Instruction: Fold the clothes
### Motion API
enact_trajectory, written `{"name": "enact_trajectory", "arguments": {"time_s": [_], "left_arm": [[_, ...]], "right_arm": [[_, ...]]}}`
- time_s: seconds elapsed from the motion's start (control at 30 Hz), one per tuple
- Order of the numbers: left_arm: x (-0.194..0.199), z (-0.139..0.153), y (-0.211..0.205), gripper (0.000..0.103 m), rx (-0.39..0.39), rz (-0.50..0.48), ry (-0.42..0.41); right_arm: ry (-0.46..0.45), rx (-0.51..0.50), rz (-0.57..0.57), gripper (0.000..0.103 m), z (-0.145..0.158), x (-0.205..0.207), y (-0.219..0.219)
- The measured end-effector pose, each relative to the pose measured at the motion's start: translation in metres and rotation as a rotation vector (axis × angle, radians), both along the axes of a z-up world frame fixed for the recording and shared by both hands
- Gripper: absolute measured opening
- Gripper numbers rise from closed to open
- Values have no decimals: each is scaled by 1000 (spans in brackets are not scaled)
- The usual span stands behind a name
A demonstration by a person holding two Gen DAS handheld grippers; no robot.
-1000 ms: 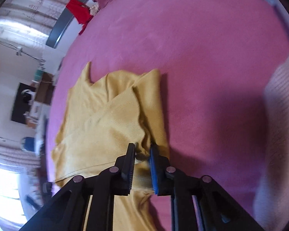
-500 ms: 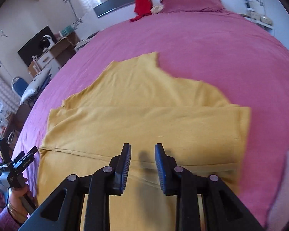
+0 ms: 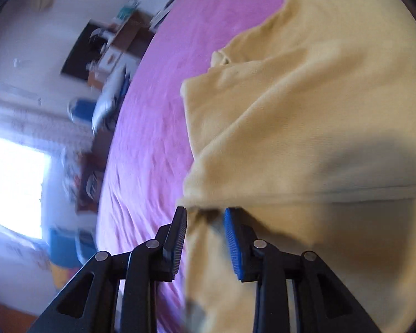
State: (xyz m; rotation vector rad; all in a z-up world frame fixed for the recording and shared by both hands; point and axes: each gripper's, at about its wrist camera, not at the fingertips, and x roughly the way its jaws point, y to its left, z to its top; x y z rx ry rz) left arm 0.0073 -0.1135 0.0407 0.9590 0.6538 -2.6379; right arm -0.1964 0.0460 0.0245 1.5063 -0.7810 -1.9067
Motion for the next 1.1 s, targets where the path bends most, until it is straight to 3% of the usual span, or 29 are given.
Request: {"name": "enact_trajectory", "arguments": {"time_s": [0.07,0.13,0.2,0.23,0.3,0.37,0.43,0.47,0.57,0.63,0.7,0.8,0.87,1.0,1.1], "left_arm": [[14,-4,-2,90,5,0,20],[25,-11,-17,90,76,32,47],[32,-14,-16,90,111,45,75],[34,-14,-13,90,114,47,76],[30,-14,-7,90,83,40,53],[29,-14,-5,90,74,33,45],[30,-14,-6,90,87,30,51],[32,-14,-8,90,102,30,59],[32,-16,-9,90,118,50,73],[31,-16,-6,90,108,52,68],[32,-16,-7,90,119,52,75],[34,-17,-8,90,133,51,84],[35,-16,-8,90,131,51,79],[33,-13,-8,90,124,37,48],[24,1,-14,90,135,26,32]], "right_arm": [[-12,-43,-71,26,-5,-1,-7],[1,-55,-99,16,-5,3,-17],[100,-83,4,16,10,15,-32],[174,-49,59,16,20,22,-37],[146,-9,69,16,9,19,-34],[20,-84,14,15,-19,9,-23],[-11,-127,-13,18,-18,11,-13],[-25,-148,-26,24,-17,13,-9],[96,-99,-107,28,5,21,-1],[62,-112,-199,28,4,9,0],[-11,-186,-239,28,-3,-5,-10],[22,-275,-98,27,4,-1,-50],[57,-144,34,27,5,7,-69],[-147,-183,-32,25,-29,17,-43],[-74,-180,-49,30,-11,29,-2]]}}
